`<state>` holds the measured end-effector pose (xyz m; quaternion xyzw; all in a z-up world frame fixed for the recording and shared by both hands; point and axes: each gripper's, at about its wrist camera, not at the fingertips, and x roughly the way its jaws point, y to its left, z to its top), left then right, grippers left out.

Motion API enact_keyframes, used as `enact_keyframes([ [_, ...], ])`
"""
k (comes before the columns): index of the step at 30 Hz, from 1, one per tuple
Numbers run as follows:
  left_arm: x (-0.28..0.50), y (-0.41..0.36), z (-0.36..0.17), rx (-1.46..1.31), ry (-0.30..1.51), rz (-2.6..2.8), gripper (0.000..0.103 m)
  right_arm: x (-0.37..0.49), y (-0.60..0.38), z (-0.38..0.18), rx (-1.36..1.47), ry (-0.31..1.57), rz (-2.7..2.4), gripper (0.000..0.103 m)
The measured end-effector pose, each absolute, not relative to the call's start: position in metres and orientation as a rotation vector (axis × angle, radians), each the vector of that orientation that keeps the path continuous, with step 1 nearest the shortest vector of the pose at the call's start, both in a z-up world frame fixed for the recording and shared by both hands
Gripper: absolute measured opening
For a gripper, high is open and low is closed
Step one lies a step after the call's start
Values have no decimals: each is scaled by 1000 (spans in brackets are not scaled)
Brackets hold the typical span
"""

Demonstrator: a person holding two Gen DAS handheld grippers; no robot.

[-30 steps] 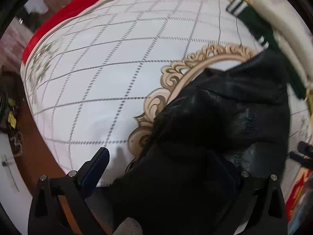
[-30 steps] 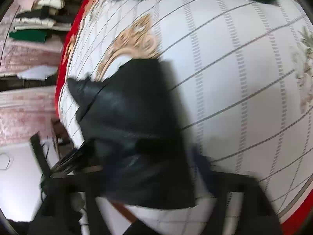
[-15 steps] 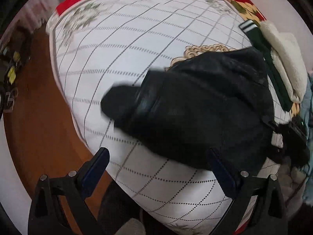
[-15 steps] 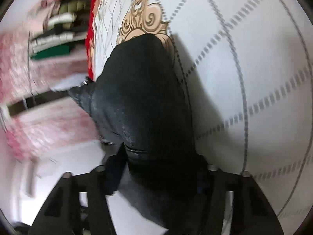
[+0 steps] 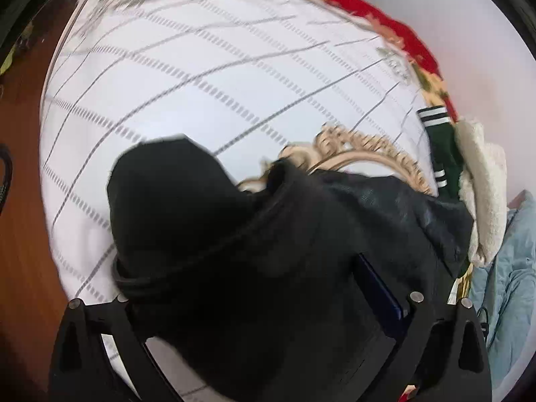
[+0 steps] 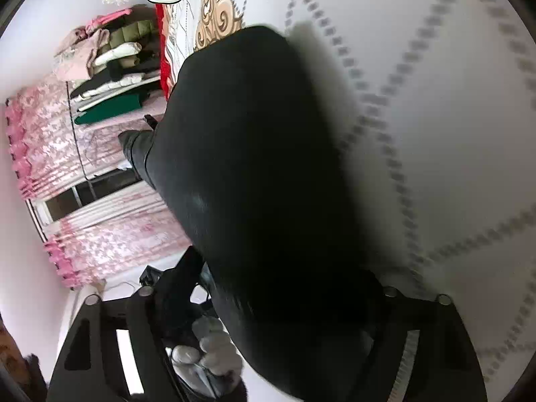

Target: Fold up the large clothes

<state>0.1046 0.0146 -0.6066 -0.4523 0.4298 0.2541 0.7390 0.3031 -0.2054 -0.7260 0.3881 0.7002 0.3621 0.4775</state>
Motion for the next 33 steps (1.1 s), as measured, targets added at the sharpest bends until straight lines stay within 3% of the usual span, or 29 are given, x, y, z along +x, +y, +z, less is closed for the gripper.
enact_keyframes([
  [1, 109, 12, -604, -958, 933, 556, 66, 305, -197, -727, 950, 1714, 888, 87],
  [2, 113, 13, -605, -937, 941, 549, 48, 306, -189, -728, 944, 1717, 890, 87],
  [5, 117, 23, -604, -943, 913, 540, 34, 310, -175, -723, 986, 1696, 937, 86],
  [8, 116, 25, -607, -954, 911, 505, 32, 305, -178, -725, 962, 1692, 942, 85],
  [11, 118, 22, -604, -905, 911, 509, 30, 298, -169, -726, 880, 1673, 912, 103],
  [13, 114, 28, -600, -902, 897, 537, 29, 301, -154, -716, 830, 1668, 909, 92],
  [14, 111, 35, -595, -914, 876, 550, 27, 302, -153, -715, 817, 1669, 900, 62],
  [15, 111, 40, -592, -925, 867, 546, 25, 303, -154, -714, 858, 1659, 919, 52],
  [21, 122, 55, -565, -882, 856, 498, 21, 297, -145, -674, 875, 1602, 918, 42],
  [27, 136, 76, -521, -872, 837, 418, 21, 300, -131, -620, 871, 1546, 923, 40],
  [33, 184, 99, -443, -829, 795, 326, 21, 330, -125, -536, 867, 1457, 938, 40],
])
